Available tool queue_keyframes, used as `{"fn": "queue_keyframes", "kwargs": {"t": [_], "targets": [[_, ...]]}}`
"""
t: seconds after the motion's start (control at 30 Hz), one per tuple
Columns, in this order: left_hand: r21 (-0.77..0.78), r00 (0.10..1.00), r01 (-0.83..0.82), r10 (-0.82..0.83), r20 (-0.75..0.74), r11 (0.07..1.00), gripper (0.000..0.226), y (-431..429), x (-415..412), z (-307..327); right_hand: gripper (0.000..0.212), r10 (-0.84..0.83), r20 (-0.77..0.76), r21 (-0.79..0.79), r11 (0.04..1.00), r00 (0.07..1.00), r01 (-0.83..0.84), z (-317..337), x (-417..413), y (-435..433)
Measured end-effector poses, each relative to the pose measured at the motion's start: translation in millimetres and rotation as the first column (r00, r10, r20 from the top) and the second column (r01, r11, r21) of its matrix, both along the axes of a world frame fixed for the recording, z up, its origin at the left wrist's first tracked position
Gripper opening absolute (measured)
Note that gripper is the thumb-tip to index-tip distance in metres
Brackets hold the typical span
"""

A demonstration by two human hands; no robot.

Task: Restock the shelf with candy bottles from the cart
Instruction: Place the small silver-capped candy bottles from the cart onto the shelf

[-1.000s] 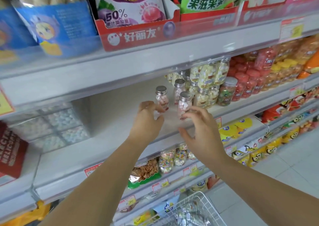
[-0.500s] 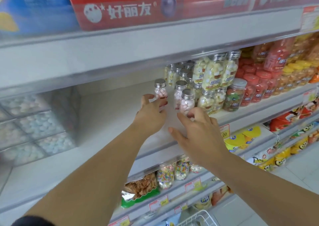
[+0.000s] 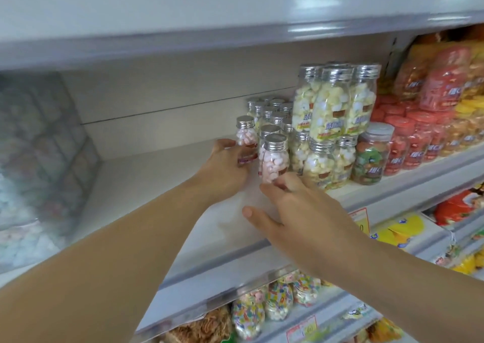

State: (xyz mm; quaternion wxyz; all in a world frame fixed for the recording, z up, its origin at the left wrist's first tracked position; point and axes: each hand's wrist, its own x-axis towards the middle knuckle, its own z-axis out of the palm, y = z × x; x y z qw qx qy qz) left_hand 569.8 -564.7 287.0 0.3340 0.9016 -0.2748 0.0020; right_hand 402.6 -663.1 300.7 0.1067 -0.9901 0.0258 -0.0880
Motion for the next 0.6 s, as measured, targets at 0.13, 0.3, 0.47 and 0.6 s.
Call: {"fn": "queue_keyframes", "kwargs": {"t": [0.13,0.3,0.47,0.6], "targets": [[0.077,1.000,0.027,-0.026,-0.014,0.997,0.042,-4,7,8,0.062,0.018,-0.039,0.011,1.000,0.999,-0.017,3,8,-1],[-0.033,0.997,0.028,-0.030,-0.067,0.999,0.039,-9,3,11,0.061,0.028,-0.051,0.018,0.999,0.998,-0.027,3,17,-2],[-0.219,0.996,0.005,-0.024,-0.082,0.976,0.028,-7,-13,12,0.063,0.038,-0.033,0.042,0.998,0.999,-0.036,-1,17,-7],[-0.190,0.982,0.009,-0.045,-0.185,0.982,0.043,-2,-19,12,0.065,0.060,-0.013,0.054,0.997,0.998,-0.059,-3,16,-10]]}}
